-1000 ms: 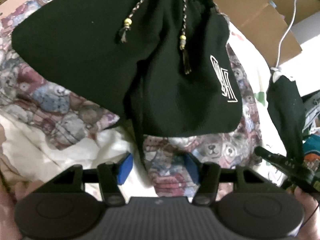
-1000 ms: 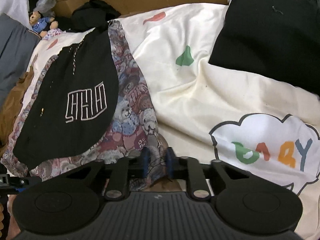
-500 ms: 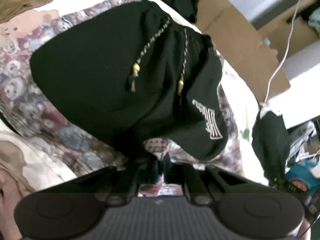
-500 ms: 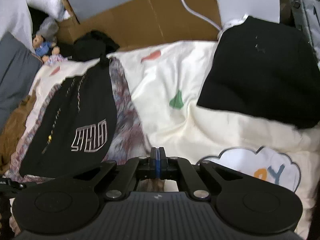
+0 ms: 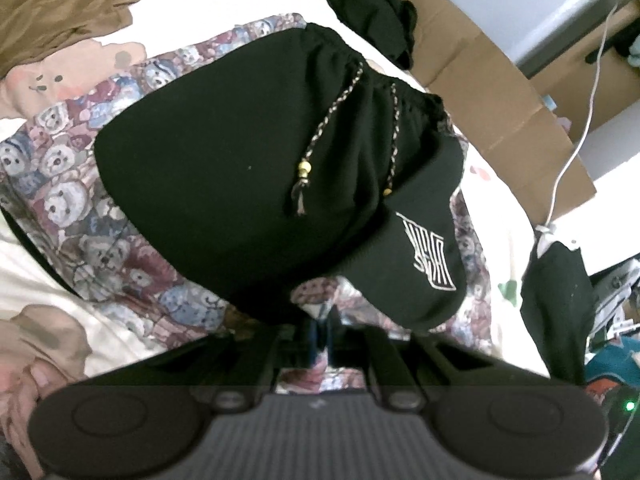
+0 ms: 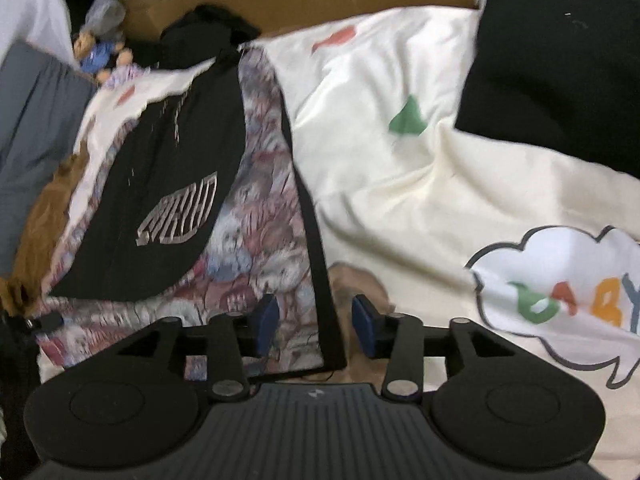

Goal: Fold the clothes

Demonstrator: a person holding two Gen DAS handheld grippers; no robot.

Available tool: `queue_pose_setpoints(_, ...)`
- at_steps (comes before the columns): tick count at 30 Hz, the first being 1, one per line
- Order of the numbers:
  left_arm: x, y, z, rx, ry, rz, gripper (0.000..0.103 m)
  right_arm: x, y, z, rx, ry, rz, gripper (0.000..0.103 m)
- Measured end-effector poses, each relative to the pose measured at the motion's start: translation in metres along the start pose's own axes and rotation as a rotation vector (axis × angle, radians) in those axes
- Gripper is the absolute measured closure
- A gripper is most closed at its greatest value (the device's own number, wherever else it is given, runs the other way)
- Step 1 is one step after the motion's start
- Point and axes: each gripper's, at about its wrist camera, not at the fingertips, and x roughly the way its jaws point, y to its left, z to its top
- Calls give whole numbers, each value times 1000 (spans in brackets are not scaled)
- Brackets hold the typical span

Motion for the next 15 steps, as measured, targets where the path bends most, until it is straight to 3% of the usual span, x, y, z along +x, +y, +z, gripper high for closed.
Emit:
queue_pose_setpoints(2,1,0,0,-2,4,-2,98,6,-1,-2,-14,25,-6,57)
queue_pose_setpoints(3,1,0,-1,-5,8,-7,98,7,-1,-3,-20,35,4,68)
queue_pose_setpoints(4,0,-1,-1,-4,11,-11,98,7,-1,-3,-24,39,10,91)
queue_pose_setpoints(10,2,-9,-5,12,48,-45,98,-19,-5,1,-28,-3,15,95)
queue_pose_setpoints(15,16,-24,-20,33,115,-82,98,-54,-28,14,14,-48,-30,95)
